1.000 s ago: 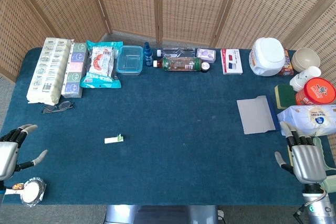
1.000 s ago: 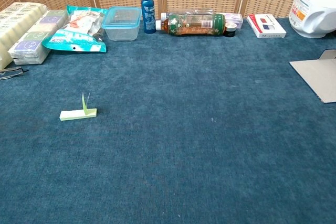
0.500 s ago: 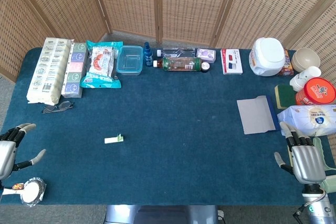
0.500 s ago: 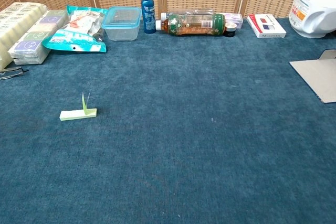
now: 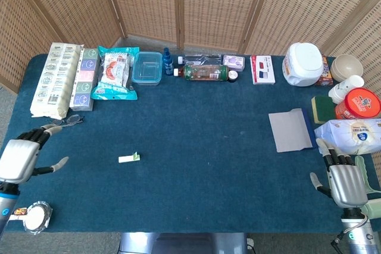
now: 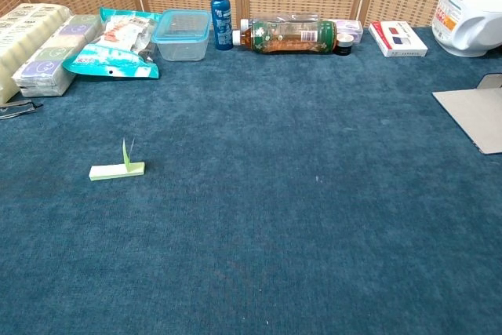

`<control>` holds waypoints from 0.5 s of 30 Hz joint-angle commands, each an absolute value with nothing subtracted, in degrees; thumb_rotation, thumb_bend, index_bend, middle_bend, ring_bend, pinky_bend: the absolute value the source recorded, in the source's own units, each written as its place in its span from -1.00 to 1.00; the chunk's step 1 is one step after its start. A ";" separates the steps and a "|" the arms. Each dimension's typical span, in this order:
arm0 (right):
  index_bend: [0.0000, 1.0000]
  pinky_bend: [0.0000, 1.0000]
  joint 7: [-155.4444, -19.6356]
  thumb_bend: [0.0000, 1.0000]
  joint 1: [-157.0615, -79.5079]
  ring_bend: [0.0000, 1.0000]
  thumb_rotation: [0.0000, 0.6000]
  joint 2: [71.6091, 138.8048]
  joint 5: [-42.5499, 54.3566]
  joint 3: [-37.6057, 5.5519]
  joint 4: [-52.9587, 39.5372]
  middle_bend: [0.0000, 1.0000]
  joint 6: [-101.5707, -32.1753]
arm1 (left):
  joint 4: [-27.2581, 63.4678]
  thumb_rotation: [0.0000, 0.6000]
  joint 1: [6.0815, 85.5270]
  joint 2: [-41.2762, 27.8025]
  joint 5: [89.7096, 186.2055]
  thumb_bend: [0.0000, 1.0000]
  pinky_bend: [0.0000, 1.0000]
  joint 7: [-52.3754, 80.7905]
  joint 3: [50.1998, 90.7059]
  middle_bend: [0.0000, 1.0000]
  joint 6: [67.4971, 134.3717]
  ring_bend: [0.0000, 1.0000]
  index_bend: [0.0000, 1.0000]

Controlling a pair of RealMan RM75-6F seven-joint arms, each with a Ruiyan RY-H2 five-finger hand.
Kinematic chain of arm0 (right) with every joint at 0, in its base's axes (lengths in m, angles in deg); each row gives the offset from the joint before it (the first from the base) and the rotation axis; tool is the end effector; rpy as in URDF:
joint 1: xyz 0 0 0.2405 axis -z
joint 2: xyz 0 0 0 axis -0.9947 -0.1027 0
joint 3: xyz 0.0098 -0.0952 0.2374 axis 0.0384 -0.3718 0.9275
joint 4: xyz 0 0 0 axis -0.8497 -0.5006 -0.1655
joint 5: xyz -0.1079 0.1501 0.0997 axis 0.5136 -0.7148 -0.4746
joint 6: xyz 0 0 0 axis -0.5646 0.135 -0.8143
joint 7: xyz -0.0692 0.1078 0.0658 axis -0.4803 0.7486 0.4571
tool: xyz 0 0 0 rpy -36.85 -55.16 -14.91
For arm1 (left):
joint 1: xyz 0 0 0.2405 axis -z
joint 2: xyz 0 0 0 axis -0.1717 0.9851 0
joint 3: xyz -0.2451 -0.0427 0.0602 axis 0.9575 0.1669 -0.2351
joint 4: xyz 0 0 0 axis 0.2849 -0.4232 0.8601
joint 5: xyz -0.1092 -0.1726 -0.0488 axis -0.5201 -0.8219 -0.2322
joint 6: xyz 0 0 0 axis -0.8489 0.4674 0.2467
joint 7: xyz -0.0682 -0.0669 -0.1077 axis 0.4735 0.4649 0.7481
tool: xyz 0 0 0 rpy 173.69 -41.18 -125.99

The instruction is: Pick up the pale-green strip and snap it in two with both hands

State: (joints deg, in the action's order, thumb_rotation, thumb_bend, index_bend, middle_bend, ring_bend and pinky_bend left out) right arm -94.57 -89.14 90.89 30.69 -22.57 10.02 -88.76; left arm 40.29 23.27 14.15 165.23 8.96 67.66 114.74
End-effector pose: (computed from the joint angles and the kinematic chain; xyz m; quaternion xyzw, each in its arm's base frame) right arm -0.3013 -0.1847 0.1365 0.6041 -0.3626 0.3930 0.5909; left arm -0.2706 0.2318 0.1532 -0.6668 -0.3222 -0.3909 0.5466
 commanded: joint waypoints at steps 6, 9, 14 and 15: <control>-0.96 -0.44 -94.90 -0.27 -89.18 -0.66 1.00 90.78 30.56 -22.61 10.27 -0.69 -88.56 | 40.18 0.24 28.11 13.10 166.25 -0.63 0.71 6.54 69.32 0.53 110.81 0.69 -0.54; -0.96 -0.44 -94.92 -0.27 -89.11 -0.66 1.00 90.83 30.55 -22.66 10.31 -0.69 -88.63 | 40.32 0.26 29.70 12.97 166.38 -0.63 0.96 6.92 69.57 0.76 109.06 0.93 -0.54; -0.96 -0.44 -94.69 -0.27 -88.85 -0.65 1.00 91.04 30.37 -22.89 10.03 -0.69 -88.65 | 40.87 0.44 32.50 12.60 165.47 -0.63 1.00 7.03 69.51 0.94 104.80 1.00 -0.53; -0.96 -0.44 -94.65 -0.27 -88.84 -0.65 1.00 91.06 30.37 -22.89 9.99 -0.69 -88.67 | 41.06 0.48 32.74 12.60 165.11 -0.62 1.00 6.84 69.50 0.96 104.30 1.00 -0.52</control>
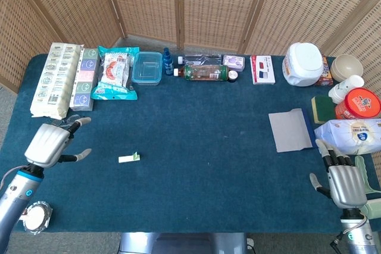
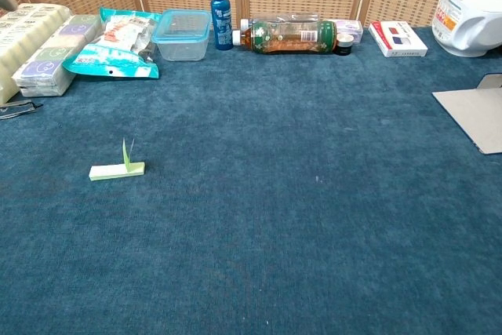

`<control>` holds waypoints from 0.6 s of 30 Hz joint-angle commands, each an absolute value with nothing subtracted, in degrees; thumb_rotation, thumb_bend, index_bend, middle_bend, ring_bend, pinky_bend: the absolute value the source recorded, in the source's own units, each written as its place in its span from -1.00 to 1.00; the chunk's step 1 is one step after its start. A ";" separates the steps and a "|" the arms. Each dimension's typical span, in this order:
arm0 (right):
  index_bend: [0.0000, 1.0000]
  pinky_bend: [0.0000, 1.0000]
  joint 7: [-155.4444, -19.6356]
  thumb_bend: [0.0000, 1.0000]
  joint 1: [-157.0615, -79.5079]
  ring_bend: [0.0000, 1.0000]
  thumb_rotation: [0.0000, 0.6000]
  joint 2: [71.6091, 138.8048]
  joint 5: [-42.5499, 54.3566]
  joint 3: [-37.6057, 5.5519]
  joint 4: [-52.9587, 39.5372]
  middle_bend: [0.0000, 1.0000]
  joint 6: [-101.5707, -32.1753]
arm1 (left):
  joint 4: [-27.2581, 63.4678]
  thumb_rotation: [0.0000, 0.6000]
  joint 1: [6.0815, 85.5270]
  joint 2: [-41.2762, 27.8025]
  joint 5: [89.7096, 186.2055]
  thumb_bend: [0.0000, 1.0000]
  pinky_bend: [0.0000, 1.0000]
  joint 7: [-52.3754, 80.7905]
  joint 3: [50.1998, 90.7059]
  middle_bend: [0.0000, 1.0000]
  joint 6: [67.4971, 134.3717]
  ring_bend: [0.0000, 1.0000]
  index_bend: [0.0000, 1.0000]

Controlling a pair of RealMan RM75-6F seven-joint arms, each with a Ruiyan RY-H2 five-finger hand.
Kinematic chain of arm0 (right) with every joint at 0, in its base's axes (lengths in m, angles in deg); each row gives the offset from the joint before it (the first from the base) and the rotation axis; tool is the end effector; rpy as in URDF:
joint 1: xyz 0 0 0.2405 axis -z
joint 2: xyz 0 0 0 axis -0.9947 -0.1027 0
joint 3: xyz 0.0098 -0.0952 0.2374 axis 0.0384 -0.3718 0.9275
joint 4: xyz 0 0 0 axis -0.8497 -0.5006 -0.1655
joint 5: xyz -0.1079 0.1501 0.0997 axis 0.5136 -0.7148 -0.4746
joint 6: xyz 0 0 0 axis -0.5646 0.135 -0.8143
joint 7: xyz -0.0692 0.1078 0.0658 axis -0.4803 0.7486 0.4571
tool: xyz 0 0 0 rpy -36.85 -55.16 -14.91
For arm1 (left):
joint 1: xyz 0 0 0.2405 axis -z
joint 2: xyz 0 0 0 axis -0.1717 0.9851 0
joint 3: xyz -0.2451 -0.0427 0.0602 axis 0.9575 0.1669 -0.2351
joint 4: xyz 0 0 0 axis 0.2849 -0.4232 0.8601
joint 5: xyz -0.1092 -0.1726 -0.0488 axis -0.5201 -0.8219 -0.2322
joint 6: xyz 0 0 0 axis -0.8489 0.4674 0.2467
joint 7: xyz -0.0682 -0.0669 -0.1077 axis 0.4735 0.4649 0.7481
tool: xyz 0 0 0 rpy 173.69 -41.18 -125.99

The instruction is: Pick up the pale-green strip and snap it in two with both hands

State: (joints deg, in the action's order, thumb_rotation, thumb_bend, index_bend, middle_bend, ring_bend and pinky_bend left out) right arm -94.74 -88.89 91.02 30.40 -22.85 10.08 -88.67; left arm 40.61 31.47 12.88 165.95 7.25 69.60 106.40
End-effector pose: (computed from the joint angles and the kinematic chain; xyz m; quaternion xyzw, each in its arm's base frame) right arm -0.3027 -0.1824 0.1350 0.6033 -0.3670 0.3889 0.5917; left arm -0.2333 0.2721 0.1308 -0.7198 -0.2922 -0.3937 0.4914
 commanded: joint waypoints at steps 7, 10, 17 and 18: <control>-0.96 -0.43 -94.15 -0.27 -88.84 -0.63 1.00 91.38 30.18 -22.91 9.29 -0.69 -88.46 | 42.29 0.98 34.35 12.18 161.21 -0.50 1.00 4.01 68.79 1.00 99.87 1.00 -0.42; -0.96 -0.43 -93.91 -0.27 -88.90 -0.63 1.00 91.64 30.08 -22.87 8.99 -0.69 -88.31 | 42.90 1.00 34.55 11.32 159.44 -0.49 1.00 2.27 68.68 1.00 99.51 1.00 -0.40; -0.96 -0.42 -93.55 -0.27 -89.21 -0.62 1.00 92.10 29.99 -22.83 8.46 -0.69 -87.78 | 44.33 1.00 35.32 9.53 154.81 -0.49 1.00 -0.99 68.61 1.00 97.93 1.00 -0.32; -0.96 -0.42 -93.47 -0.27 -89.25 -0.62 1.00 92.19 29.98 -22.83 8.37 -0.69 -87.72 | 44.35 1.00 35.55 8.96 154.16 -0.49 1.00 -1.62 68.60 1.00 97.74 1.00 -0.30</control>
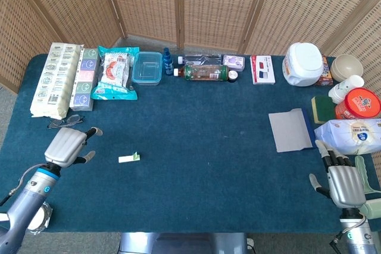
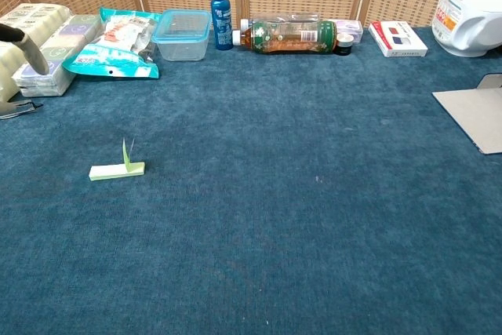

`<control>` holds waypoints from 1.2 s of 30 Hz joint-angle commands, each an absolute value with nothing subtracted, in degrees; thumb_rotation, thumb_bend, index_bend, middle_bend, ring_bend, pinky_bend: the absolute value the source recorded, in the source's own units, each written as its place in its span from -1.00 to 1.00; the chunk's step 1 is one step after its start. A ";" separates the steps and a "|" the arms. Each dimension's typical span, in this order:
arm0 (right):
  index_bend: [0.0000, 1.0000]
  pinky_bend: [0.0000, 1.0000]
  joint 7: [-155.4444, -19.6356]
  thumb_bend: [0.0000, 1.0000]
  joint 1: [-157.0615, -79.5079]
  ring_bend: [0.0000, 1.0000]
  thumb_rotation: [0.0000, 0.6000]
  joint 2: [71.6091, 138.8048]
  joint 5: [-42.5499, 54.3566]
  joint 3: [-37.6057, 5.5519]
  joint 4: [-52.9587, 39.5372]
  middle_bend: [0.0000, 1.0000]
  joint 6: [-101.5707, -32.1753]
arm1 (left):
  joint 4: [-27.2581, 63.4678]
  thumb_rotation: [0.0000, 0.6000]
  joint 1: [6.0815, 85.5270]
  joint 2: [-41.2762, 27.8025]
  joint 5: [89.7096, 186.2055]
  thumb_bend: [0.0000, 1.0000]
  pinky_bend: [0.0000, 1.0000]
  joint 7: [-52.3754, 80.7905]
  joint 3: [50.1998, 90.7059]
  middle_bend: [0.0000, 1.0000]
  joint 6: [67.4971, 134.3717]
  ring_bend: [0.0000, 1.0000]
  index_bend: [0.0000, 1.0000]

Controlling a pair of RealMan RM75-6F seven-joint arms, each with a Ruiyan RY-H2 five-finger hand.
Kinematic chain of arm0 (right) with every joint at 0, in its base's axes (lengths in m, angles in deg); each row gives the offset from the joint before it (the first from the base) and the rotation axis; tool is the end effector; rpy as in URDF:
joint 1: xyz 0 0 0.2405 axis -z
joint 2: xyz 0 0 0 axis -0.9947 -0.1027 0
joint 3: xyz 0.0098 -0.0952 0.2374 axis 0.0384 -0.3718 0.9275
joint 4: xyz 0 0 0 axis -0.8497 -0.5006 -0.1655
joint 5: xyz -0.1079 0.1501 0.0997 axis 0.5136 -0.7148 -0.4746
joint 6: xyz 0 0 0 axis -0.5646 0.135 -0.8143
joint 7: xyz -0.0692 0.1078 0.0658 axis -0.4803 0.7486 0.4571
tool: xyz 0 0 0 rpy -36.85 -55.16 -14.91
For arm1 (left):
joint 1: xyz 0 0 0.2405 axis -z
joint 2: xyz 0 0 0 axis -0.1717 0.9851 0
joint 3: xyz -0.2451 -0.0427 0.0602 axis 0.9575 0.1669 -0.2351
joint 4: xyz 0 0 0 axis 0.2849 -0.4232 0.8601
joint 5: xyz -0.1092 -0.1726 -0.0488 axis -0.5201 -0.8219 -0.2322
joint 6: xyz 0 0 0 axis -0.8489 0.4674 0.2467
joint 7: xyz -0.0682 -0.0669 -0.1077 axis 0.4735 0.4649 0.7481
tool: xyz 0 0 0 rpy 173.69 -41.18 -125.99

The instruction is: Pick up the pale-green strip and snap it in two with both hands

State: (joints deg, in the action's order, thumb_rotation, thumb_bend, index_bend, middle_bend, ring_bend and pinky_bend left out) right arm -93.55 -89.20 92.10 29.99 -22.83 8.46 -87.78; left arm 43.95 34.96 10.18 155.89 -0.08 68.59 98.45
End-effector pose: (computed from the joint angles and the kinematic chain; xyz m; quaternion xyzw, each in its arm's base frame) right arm -0.3072 -0.1845 0.1296 0.6028 -0.3751 0.3880 0.5877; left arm -0.2285 0.2777 0.0961 -0.7351 -0.3469 -0.3361 0.4758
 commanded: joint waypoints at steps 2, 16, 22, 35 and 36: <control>-0.96 -0.42 -93.35 -0.27 -89.23 -0.61 1.00 92.32 29.93 -22.83 8.19 -0.69 -87.72 | 44.35 1.00 35.77 8.17 153.34 -0.49 1.00 -2.37 68.58 1.00 97.71 1.00 -0.26; -0.96 -0.42 -91.95 -0.27 -88.48 -0.60 1.00 92.73 29.17 -23.15 6.88 -0.69 -87.89 | 43.14 1.00 37.87 1.80 145.92 -0.49 1.00 -6.97 68.19 1.00 95.73 1.00 -0.21; -0.96 -0.42 -90.98 -0.27 -88.18 -0.60 1.00 93.45 28.74 -23.37 5.82 -0.69 -87.61 | 42.02 1.00 38.98 -1.64 142.59 -0.49 1.00 -9.85 67.93 1.00 95.36 1.00 -0.17; -0.96 -0.41 -89.68 -0.27 -88.16 -0.60 1.00 93.85 28.28 -23.32 4.32 -0.69 -86.99 | 39.02 1.00 40.38 -7.49 138.82 -0.49 1.00 -13.33 67.13 1.00 95.69 1.00 -0.13; -0.96 -0.41 -89.63 -0.27 -88.15 -0.60 1.00 93.86 28.24 -23.32 4.27 -0.69 -86.95 | 38.91 1.00 40.47 -7.71 138.52 -0.49 1.00 -13.50 67.13 1.00 95.63 1.00 -0.13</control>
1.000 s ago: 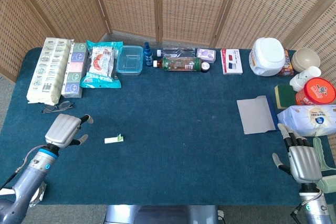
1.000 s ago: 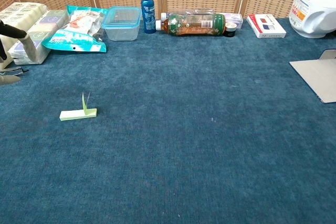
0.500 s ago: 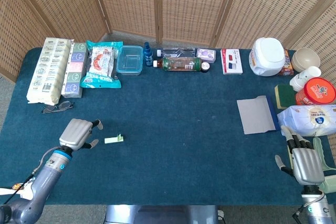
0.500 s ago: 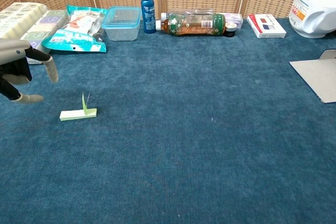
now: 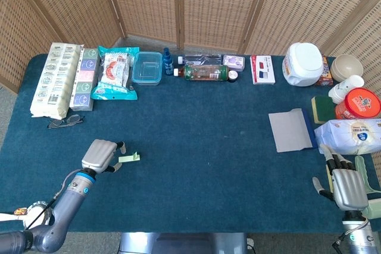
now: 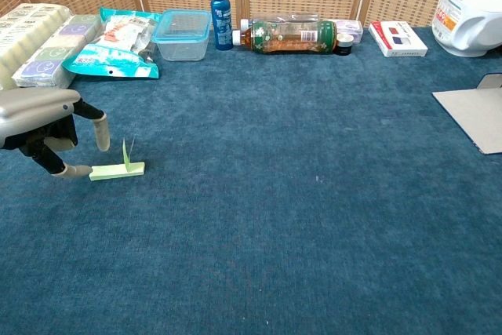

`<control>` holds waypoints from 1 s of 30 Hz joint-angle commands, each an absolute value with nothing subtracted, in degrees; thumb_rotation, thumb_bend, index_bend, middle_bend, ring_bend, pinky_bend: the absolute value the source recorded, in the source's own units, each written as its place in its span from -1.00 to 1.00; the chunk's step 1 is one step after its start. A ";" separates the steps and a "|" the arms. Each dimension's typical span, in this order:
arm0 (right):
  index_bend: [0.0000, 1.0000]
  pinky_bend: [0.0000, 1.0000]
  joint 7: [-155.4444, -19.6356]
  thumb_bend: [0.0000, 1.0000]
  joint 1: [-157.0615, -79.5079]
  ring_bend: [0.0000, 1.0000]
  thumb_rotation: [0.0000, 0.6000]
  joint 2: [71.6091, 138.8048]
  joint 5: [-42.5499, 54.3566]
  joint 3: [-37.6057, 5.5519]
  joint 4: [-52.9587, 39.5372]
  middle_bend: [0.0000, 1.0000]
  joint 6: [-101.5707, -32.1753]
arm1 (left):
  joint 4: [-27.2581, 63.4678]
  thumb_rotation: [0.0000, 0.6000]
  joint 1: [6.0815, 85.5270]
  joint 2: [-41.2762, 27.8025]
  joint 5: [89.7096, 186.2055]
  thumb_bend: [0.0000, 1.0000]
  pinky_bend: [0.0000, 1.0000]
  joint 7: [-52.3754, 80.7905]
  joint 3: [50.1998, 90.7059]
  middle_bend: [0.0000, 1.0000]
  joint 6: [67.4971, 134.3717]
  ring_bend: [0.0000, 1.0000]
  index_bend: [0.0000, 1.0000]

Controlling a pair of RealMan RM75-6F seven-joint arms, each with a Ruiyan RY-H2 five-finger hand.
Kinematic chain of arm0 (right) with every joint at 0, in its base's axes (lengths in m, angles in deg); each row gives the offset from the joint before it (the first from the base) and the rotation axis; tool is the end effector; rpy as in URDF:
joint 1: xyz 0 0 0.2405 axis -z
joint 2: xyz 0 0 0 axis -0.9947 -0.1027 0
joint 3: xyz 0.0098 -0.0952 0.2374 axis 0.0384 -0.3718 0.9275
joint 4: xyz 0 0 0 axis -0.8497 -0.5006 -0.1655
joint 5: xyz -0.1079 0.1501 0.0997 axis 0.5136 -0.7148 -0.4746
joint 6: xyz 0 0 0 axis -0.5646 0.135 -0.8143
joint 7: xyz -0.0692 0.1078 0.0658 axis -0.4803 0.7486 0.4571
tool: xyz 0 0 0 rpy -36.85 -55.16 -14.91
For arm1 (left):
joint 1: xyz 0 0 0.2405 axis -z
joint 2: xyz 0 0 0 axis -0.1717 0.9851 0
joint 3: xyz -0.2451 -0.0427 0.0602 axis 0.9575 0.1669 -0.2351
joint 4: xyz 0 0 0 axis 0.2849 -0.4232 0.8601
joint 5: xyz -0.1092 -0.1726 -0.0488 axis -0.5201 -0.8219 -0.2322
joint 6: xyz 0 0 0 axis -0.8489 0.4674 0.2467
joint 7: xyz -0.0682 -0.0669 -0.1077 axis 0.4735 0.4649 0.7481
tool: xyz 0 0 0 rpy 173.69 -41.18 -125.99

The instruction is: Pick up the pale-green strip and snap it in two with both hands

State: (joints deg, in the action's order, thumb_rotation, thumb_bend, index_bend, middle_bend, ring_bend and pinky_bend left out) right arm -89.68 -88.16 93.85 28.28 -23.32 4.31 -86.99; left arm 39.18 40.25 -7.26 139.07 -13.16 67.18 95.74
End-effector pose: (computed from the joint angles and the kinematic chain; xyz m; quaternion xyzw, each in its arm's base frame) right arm -0.3271 -0.1777 0.1246 0.5877 -0.4017 0.3781 0.5918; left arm -0.2118 0.2790 -0.0018 -0.7350 -0.4168 -0.2877 0.4509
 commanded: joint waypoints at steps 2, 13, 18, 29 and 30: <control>-0.96 -0.41 -89.51 -0.27 -88.14 -0.60 1.00 93.91 28.13 -23.31 4.13 -0.69 -86.86 | 38.60 1.00 40.76 -8.26 137.82 -0.49 1.00 -14.09 67.15 1.00 95.53 1.00 -0.13; -0.96 -0.41 -88.90 -0.27 -87.91 -0.60 1.00 94.33 27.51 -23.36 3.34 -0.69 -86.45 | 37.15 1.00 42.03 -10.15 135.12 -0.49 1.00 -16.50 67.67 1.00 95.95 1.00 -0.13; -0.96 -0.41 -88.62 -0.27 -87.87 -0.60 1.00 94.41 27.41 -23.31 3.04 -0.69 -86.38 | 36.43 1.00 42.43 -11.20 134.16 -0.49 1.00 -17.83 67.51 1.00 96.43 1.00 -0.12; -0.96 -0.41 -87.68 -0.27 -87.70 -0.60 1.00 94.58 27.01 -23.24 2.11 -0.69 -86.09 | 35.82 1.00 43.58 -13.77 131.34 -0.49 1.00 -20.72 67.55 1.00 97.30 1.00 -0.11; -0.96 -0.41 -87.63 -0.27 -87.70 -0.60 1.00 94.59 27.00 -23.24 2.08 -0.69 -86.09 | 35.85 1.00 43.64 -13.82 131.17 -0.49 1.00 -20.85 67.56 1.00 97.34 1.00 -0.11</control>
